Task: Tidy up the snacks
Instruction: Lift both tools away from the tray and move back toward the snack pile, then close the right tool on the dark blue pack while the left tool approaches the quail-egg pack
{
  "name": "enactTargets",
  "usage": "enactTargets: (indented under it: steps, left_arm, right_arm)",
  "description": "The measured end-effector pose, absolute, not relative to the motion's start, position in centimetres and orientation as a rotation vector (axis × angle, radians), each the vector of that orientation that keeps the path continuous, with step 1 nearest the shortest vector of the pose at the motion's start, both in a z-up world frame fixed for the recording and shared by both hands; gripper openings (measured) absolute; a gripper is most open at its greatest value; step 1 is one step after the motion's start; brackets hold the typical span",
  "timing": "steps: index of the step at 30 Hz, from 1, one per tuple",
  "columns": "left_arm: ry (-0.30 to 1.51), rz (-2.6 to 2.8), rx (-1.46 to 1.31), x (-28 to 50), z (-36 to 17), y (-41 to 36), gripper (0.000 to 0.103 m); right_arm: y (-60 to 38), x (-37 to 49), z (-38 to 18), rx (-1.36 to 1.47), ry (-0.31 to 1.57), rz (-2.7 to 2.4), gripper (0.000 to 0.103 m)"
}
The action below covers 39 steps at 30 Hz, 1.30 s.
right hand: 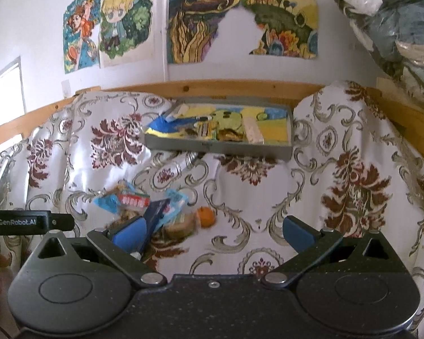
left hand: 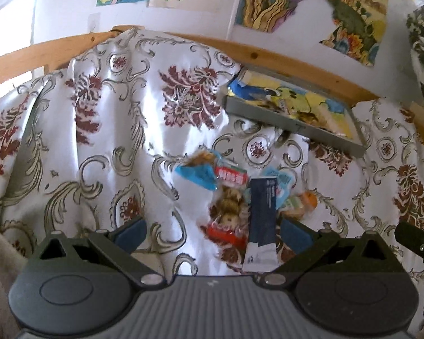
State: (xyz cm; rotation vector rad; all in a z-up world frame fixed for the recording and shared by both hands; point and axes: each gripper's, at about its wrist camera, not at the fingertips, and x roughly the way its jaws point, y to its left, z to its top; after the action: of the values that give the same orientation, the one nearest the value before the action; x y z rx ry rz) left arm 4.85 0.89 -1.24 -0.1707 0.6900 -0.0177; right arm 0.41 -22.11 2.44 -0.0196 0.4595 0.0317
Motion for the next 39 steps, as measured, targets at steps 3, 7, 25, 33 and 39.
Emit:
enactTargets:
  steps: [3, 7, 25, 33, 39]
  left_arm:
    - [0.702, -0.012, -0.156, 4.8, -1.3, 0.7, 0.103]
    - [0.725, -0.007, -0.121, 5.0, -1.5, 0.3, 0.103]
    - [0.906, -0.054, -0.099, 7.9, -2.2, 0.4, 0.103]
    - [0.966, -0.084, -0.051, 10.9, -2.2, 0.9, 0.103]
    - [0.972, -0.093, 0.033, 13.4, -2.5, 0.6, 0.103]
  right_arm:
    - [-21.9, 0.7, 2.1, -0.023, 0.488, 0.036, 0.102]
    - [-21.5, 1.0, 1.6, -0.042, 0.529, 0.045, 0.102]
    - [-20.6, 2.2, 0.7, -0.068, 0.6, 0.075, 0.102]
    - [-19.9, 3.2, 0.1, -0.077, 0.628, 0.099, 0.102]
    - [-19.5, 4.1, -0.4, -0.097, 0.648, 0.104, 0.102]
